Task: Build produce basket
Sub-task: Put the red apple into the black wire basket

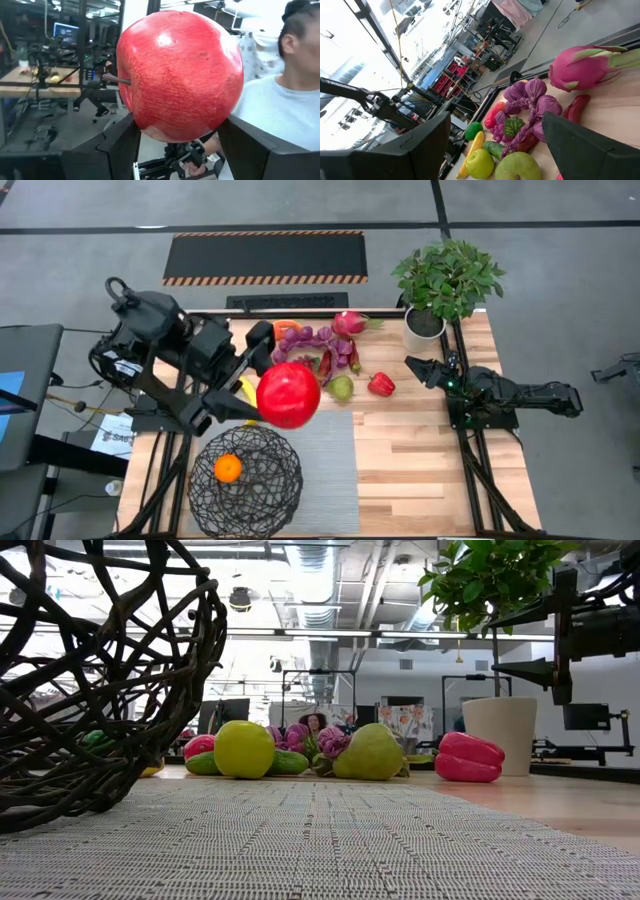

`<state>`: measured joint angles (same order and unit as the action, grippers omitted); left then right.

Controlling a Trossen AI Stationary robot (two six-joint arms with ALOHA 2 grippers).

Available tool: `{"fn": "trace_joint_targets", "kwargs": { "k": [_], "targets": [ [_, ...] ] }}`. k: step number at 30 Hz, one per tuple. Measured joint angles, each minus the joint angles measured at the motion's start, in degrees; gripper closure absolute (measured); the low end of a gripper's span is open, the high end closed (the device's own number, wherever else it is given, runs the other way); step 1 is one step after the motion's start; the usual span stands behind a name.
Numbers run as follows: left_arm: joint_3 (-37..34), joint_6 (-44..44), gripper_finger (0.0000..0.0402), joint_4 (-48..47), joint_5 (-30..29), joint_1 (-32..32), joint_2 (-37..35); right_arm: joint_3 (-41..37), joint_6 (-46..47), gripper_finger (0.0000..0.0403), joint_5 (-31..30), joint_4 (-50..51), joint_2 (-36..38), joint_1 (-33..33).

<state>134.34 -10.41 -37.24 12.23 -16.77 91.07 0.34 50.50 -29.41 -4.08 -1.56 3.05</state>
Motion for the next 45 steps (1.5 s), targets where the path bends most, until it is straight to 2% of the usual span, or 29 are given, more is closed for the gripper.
{"fn": "trace_joint_targets", "kwargs": {
  "k": [8,18,22,26,30,35,38,42,45],
  "targets": [
    [0.00,1.97,0.0171,1.39,0.34,-4.10,0.19,0.01,0.02,0.0069,0.01,0.00,0.00,0.00],
    [0.00,2.21,0.0171,1.19,7.89,-5.14,0.19,0.02,-0.02,0.0069,0.00,0.00,0.00,0.00],
    [0.00,-0.60,0.0171,-1.47,7.88,-5.14,0.19,0.00,0.00,0.0069,0.00,0.00,0.02,0.00],
    [0.00,-9.32,0.0171,-8.04,2.68,-5.14,0.19,0.01,-0.02,0.0069,0.00,0.00,0.01,0.00],
    [0.00,-22.73,0.0171,-18.20,-2.96,-5.12,0.19,0.00,0.00,0.0069,0.00,0.00,0.02,0.00],
    [-0.02,-43.48,0.0171,-42.10,-14.42,-6.43,0.29,0.01,0.00,0.0069,0.00,0.00,0.01,0.00],
    [-1.15,-53.73,0.0171,-53.55,-17.50,-7.35,0.75,0.02,0.00,0.0069,0.00,0.00,0.01,0.00],
    [-6.73,-54.21,0.0171,-48.63,-15.91,-8.41,0.55,0.00,0.02,0.0069,0.00,-0.02,0.02,0.00],
    [-8.51,-54.32,0.0171,-50.86,-15.46,-9.28,0.86,0.01,0.02,0.0069,0.00,-0.01,0.01,0.00]
  ]
}}
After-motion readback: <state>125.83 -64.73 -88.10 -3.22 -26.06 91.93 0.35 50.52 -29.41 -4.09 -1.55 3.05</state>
